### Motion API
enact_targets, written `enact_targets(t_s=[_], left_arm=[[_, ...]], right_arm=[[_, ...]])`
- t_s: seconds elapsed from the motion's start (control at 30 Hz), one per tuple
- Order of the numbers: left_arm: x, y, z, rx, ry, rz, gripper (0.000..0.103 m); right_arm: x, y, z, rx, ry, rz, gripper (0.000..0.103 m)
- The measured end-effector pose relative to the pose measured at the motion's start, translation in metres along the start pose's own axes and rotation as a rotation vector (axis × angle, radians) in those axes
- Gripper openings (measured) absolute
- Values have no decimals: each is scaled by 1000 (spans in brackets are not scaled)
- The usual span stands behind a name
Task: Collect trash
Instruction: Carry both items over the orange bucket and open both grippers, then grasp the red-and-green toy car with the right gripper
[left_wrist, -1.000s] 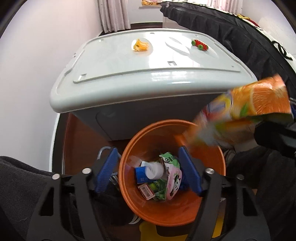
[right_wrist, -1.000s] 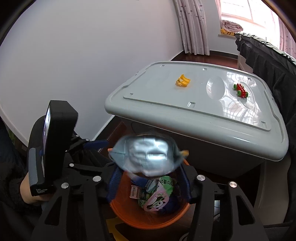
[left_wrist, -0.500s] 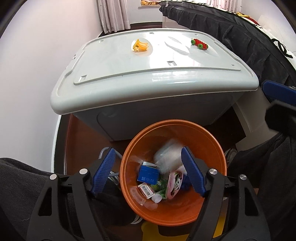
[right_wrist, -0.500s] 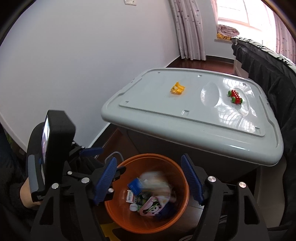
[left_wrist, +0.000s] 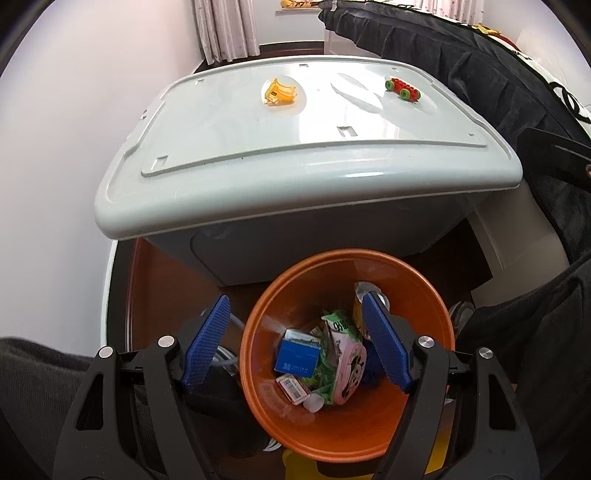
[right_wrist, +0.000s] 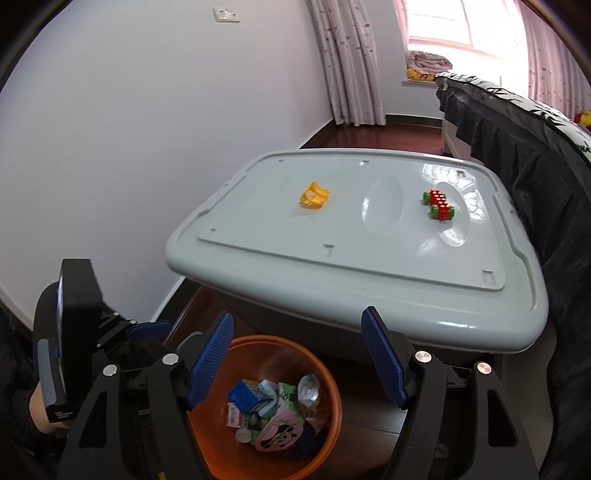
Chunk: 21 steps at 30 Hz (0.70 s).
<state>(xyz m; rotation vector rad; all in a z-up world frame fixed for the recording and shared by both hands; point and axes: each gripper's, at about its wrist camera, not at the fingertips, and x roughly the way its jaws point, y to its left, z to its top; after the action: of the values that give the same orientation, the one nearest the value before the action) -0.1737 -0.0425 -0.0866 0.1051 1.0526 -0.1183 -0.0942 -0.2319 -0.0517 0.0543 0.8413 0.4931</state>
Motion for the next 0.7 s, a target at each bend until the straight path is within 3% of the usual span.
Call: enact_targets(t_s=[0.27,0.57,0.7], left_arm=[[6,1,44,61,-65,21,72],[17,1,109,82,-165,32,72],[23,5,118,56,-202,44,84]], right_arm=[[29,-47,40,34,-41,-116,72],[98,-125,99,65,10,-259,72],[139,-150,121,30,75,-294,72]])
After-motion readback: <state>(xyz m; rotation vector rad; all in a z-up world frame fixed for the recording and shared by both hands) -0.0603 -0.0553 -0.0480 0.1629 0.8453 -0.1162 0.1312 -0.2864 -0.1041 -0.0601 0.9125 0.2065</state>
